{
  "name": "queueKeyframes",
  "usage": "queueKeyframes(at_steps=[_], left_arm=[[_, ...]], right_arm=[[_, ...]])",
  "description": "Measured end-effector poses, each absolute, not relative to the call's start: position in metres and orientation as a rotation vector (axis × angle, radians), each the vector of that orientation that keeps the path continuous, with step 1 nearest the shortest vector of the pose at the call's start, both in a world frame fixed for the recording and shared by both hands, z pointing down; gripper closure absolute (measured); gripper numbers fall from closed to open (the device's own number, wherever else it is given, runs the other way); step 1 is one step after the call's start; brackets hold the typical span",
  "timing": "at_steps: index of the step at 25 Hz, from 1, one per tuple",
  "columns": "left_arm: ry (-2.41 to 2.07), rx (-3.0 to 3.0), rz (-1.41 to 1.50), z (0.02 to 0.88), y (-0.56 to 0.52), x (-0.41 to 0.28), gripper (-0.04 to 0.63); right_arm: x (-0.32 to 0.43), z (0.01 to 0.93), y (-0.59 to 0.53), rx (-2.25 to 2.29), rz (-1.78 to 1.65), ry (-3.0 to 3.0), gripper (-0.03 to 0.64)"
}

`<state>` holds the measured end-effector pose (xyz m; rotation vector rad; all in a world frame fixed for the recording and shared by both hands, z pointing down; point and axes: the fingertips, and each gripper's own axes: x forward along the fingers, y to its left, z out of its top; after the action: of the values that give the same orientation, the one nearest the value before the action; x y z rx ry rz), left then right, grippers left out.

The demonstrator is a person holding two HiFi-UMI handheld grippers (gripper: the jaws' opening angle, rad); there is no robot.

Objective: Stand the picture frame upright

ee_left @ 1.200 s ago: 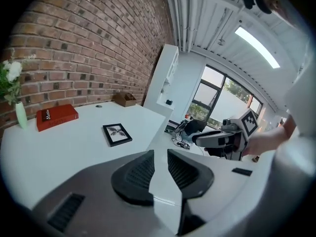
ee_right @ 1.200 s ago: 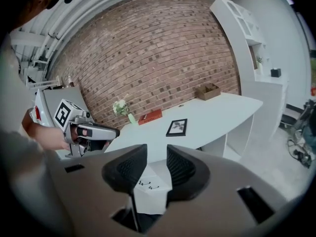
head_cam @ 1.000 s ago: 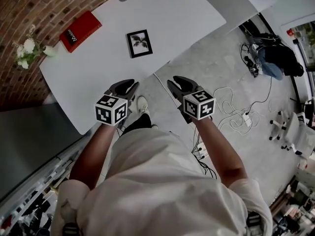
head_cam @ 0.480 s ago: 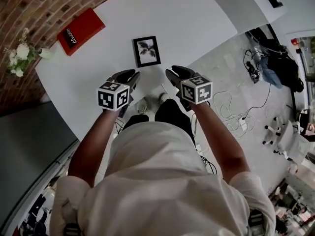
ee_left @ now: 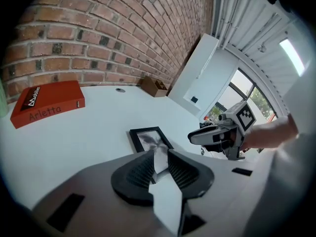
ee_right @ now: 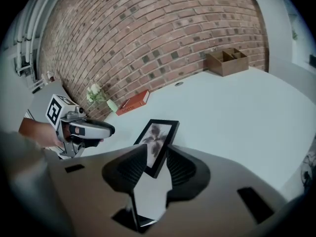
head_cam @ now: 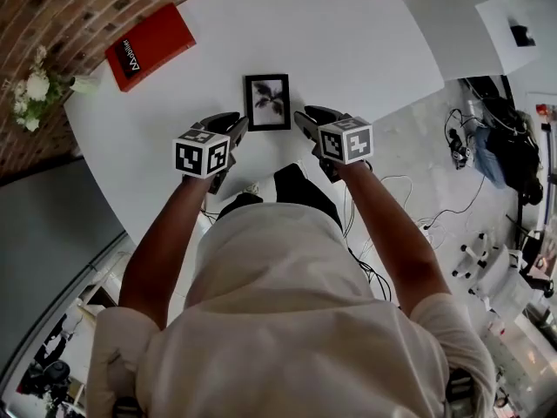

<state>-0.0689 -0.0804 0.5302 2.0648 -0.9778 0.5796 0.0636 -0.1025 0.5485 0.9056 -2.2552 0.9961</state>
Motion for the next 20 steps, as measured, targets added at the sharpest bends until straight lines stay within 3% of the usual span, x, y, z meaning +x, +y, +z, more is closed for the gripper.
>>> queueKeyframes(at_steps=[20], left_arm=[[-0.93, 1.86, 0.613, 0.601, -0.114, -0.069, 0.505]], right_arm=[[0.036, 0.606, -0.137, 0.744, 1.191, -2.169, 0.488]])
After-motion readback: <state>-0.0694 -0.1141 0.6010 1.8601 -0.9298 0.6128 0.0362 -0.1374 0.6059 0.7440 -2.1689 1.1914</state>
